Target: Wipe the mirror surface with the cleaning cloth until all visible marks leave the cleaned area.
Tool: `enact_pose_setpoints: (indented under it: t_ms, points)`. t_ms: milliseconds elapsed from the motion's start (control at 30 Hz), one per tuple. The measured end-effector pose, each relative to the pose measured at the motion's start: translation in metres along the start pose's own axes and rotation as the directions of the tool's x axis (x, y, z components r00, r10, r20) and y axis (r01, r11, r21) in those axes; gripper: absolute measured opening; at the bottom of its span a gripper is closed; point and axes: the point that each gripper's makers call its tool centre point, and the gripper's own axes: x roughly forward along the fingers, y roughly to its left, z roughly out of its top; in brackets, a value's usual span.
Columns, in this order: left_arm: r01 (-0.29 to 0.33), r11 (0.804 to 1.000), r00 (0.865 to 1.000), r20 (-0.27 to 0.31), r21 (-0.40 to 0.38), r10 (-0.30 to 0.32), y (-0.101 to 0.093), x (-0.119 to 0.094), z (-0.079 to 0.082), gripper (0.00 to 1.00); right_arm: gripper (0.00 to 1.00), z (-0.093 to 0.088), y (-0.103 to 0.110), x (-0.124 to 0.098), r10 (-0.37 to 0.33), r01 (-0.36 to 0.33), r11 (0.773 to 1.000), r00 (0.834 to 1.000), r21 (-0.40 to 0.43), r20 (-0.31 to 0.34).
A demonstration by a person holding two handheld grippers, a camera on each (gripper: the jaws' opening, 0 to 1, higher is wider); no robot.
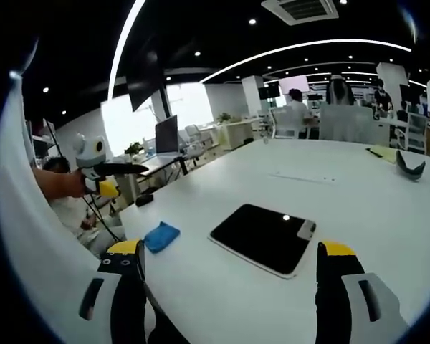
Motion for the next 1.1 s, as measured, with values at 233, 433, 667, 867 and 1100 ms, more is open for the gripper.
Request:
enact_pose_setpoints:
  t_ms: [233,433,667,867,1100]
  points:
    - [0.0,1.0,1.0,0.008,0.015,0.0,0.0,0.0,0.001,0.99,1.0,-0.001,-0.002,-0.002,-0.006,0.006,1.0,1.0,0.011,0.004]
    - [-0.007,1.0,1.0,0.009,0.025,0.007,0.002,0.0,0.001,0.99,1.0,0.0,-0.004,-0.002,-0.014,0.014,1.0,1.0,0.014,0.007]
    - [-0.018,0.999,1.0,-0.012,0.042,0.018,0.007,0.0,-0.004,0.99,1.0,0.001,-0.005,-0.002,-0.016,0.015,1.0,1.0,0.019,0.016]
    - [-0.016,0.998,1.0,-0.021,0.056,0.018,0.007,0.001,-0.008,0.99,0.99,0.002,-0.004,-0.002,-0.017,0.017,1.0,1.0,0.02,0.015]
    - [-0.035,0.999,0.999,-0.034,0.037,0.036,0.013,0.002,-0.021,0.95,0.99,0.0,-0.005,-0.002,-0.023,0.023,1.0,1.0,0.02,0.009]
